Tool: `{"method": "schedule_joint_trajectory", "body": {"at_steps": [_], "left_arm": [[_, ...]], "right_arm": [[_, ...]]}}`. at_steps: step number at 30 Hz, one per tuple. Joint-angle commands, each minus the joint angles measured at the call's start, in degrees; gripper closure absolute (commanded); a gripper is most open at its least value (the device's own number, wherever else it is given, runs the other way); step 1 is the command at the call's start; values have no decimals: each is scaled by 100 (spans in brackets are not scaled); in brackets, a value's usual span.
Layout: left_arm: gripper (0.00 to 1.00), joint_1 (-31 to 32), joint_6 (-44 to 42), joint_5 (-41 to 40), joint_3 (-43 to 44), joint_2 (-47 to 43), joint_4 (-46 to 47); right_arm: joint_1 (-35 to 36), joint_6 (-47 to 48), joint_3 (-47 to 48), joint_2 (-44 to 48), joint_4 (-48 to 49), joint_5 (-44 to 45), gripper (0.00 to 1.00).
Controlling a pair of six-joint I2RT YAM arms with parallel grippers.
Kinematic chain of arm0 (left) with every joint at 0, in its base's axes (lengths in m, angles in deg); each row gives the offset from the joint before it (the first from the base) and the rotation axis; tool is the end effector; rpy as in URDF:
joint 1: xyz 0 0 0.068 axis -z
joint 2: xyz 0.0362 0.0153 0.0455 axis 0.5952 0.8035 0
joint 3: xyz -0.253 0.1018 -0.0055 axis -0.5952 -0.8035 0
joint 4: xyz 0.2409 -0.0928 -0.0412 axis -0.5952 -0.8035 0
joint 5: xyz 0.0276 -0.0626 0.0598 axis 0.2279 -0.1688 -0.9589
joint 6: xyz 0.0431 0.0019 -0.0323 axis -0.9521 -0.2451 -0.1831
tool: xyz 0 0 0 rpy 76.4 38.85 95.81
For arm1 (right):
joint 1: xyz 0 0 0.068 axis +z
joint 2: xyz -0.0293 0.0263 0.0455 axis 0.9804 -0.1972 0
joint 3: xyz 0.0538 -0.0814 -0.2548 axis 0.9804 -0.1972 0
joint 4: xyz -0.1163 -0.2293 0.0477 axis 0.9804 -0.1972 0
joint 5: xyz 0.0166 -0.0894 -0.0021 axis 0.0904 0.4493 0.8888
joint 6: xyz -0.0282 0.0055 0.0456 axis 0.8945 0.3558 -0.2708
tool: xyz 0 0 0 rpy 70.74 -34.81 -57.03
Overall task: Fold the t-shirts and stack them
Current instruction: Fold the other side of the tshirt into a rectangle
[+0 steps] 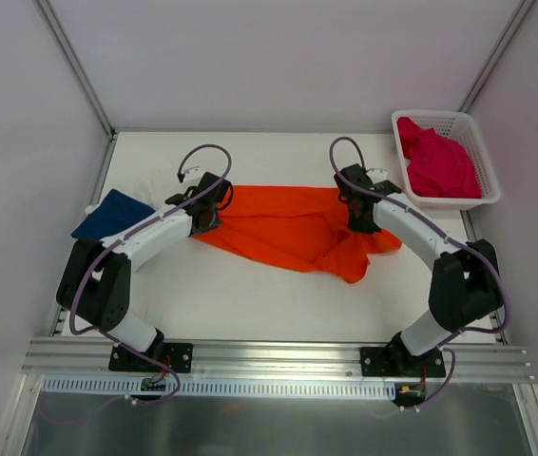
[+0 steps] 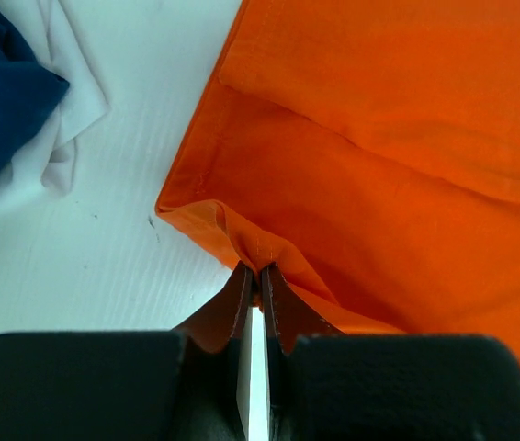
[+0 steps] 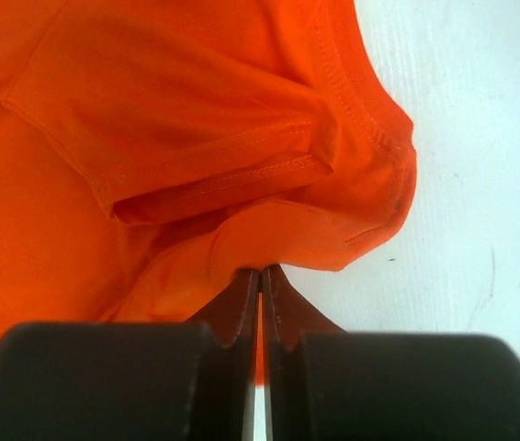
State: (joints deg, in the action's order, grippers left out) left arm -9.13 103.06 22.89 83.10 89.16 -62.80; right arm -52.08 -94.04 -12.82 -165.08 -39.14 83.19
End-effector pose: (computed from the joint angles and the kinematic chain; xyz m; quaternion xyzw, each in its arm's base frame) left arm 0.2899 -0.1321 0.2263 -0.1754 0.9069 0.0093 0.3830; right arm 0.2907 0.1257 0.2443 -0.0155 0.9446 -0.1480 0.2925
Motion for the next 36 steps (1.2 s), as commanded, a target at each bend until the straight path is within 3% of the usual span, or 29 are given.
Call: {"method": "schedule_joint_trajectory", "body": {"at_steps": [1,7,11,36], "left_arm": [[100,-94,26,-352,549,116,-513],[100,-138,-52,-360,1384,309,-1321],[100,-208,-201,-404,1719,423,-1516],[100,-911,-711,43,2396,1847,-1613]], "right_arm": [[-184,227,758,-16,-832,-163,99],[-545,621,2636,-699,-2150,-172,99],[-755,763,3422,-1166,-2503,-330,100],[-1292,1044,4196,-2679,-2390,-656,99]]}}
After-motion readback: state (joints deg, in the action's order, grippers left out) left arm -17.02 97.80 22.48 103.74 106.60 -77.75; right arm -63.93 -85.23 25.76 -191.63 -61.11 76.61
